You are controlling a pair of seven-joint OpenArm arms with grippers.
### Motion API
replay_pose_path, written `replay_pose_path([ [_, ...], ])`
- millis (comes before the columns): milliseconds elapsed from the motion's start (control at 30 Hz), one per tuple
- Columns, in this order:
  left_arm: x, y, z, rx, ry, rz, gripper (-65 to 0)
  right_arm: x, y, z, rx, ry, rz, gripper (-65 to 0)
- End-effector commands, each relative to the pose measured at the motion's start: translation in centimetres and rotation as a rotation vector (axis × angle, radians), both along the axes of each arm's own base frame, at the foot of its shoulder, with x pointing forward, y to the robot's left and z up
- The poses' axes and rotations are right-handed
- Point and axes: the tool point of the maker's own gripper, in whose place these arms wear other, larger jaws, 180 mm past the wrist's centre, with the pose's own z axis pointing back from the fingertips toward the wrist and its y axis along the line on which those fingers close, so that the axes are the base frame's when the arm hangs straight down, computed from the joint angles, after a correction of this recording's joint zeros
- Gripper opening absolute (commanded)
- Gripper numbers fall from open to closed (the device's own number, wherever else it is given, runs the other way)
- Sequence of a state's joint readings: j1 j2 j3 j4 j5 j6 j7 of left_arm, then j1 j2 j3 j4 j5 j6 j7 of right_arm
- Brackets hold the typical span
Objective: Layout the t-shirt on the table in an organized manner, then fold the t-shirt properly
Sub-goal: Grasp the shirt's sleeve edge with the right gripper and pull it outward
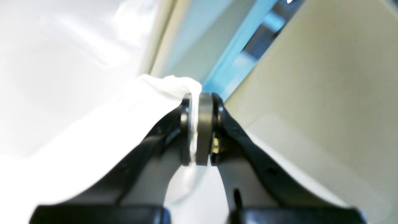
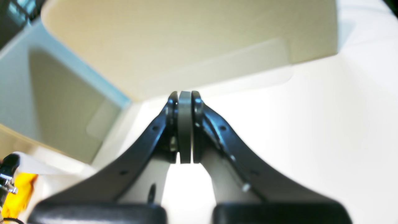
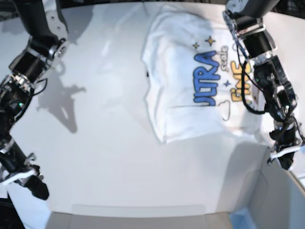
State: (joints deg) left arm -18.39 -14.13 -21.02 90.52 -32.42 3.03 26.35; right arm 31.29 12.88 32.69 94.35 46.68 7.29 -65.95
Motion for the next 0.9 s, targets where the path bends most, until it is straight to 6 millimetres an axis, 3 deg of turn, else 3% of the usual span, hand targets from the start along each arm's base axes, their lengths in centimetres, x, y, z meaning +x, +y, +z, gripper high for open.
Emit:
replay_pose_path([
  [0,0.3,0.5,3.1,0.044,-0.081,0.008,-61.8,0.2,1.5,1.4,-0.012,-0.047,0.043,-65.0],
  [100,0.2,0.6,3.1,0.045,-0.08,0.011,-61.9,0.1,6.9,-1.9,-0.053,0.033,0.177,-65.0],
  [200,-0.1,0.8,2.6,0.043,-0.069,0.017,-61.9,-0.4,13.1,-6.5,-0.063,0.156,0.333,-65.0],
  [333,-0.3,0.7,2.0,0.045,-0.055,0.012,-61.9,-2.0,19.5,-11.7,0.021,0.301,0.463,-65.0],
  [467,-0.5,0.6,1.5,0.046,-0.041,0.009,-61.9,-4.7,25.0,-15.4,0.149,0.417,0.548,-55.1],
  [700,-0.8,0.6,0.7,0.045,-0.023,0.008,-61.9,-12.6,33.3,-20.2,0.115,0.529,0.756,-56.2],
  [867,-1.4,0.6,-0.4,0.046,0.005,0.008,-61.9,-15.5,34.9,-23.7,0.137,0.657,0.744,-56.9],
])
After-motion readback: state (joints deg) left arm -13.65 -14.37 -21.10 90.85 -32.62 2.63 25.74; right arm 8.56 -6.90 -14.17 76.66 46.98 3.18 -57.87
